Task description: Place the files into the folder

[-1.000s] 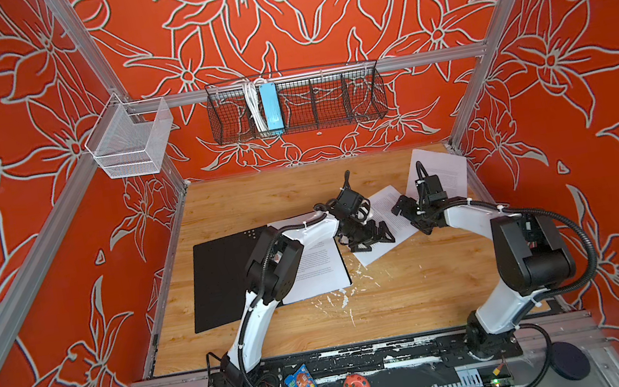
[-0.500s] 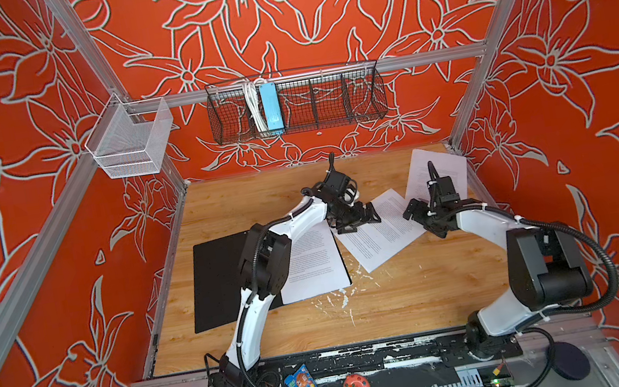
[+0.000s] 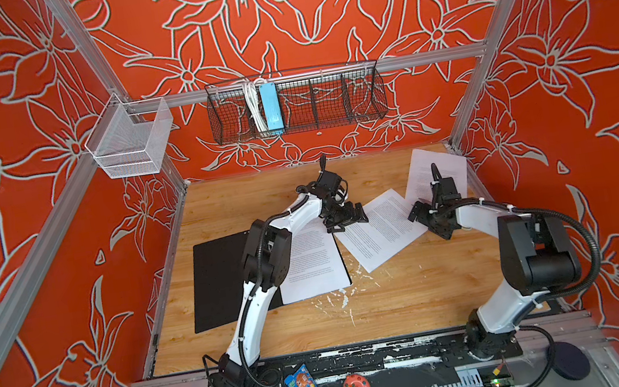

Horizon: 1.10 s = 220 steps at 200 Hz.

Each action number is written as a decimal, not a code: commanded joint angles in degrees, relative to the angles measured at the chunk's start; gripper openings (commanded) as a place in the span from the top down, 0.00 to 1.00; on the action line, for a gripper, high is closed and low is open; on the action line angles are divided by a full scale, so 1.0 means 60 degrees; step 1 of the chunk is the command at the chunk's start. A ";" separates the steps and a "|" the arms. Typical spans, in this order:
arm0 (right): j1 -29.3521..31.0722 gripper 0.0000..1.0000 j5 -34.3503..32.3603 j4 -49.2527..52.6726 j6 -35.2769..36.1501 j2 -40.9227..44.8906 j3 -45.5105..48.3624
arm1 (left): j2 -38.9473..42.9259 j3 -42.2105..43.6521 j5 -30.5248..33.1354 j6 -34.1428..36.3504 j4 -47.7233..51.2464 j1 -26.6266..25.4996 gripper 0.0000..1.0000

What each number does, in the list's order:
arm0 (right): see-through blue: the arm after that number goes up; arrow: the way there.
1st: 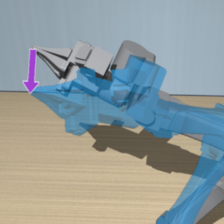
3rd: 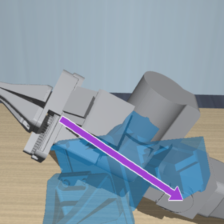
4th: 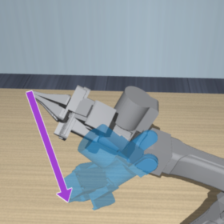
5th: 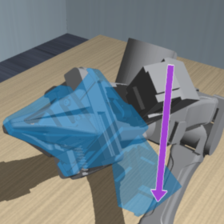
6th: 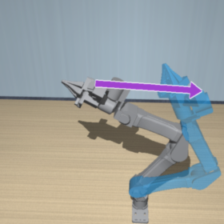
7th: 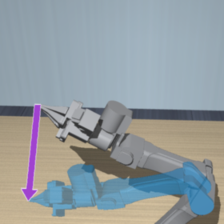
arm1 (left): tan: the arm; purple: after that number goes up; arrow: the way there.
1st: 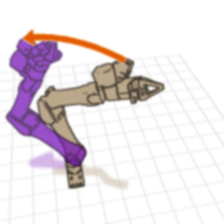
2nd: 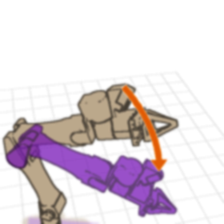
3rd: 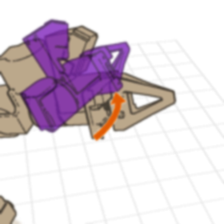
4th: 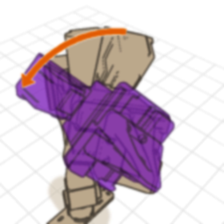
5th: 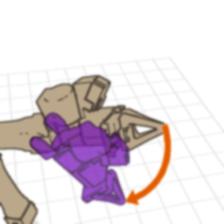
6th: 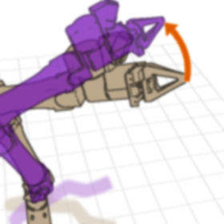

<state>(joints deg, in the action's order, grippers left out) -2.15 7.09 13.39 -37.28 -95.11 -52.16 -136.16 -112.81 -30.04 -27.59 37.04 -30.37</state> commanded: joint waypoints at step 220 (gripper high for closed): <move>0.1644 0.02 0.2668 -0.6316 -0.4746 0.1065 0.2561 | -0.1155 0.0290 0.0725 0.0029 0.0819 -0.0366 0.02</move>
<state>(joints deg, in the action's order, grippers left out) 6.83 24.69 -17.21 -59.33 -91.92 -38.26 -137.43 -114.59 -28.23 -26.52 38.00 -31.92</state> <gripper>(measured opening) 0.978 0.979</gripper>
